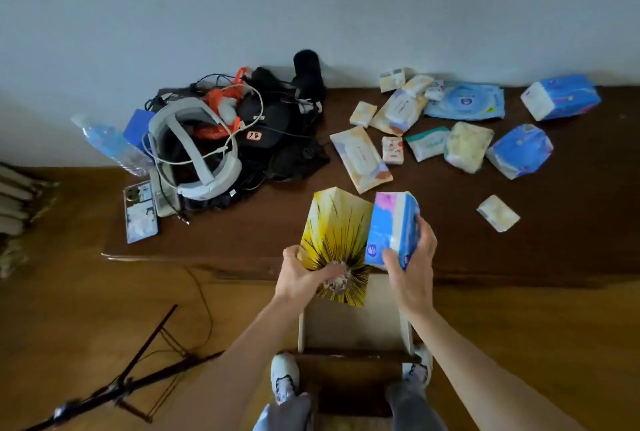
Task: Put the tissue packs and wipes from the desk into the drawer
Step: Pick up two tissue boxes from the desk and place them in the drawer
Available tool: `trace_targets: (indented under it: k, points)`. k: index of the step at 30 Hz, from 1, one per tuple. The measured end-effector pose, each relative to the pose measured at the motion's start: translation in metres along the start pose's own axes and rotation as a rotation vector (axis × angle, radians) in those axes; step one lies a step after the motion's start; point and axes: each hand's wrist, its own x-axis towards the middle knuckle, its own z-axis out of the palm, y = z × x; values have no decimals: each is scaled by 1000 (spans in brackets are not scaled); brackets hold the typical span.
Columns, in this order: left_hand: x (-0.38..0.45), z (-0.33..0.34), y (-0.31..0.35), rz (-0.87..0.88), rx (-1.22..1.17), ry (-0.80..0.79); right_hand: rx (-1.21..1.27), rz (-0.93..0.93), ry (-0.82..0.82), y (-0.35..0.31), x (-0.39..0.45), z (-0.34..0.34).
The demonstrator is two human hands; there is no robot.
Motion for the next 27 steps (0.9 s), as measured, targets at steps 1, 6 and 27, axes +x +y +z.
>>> trace_targets:
  k: [1,6,27]
  points:
    - [-13,-8,-19,-53,-56,-38,8,-5,-24,5,-22,0]
    - [-49,-15,-106,-274,-65,-94,-114,67,-171,56,-109,7]
    - [162,189,-383,-5,415,-143,-266,372,-519,456,-80,127]
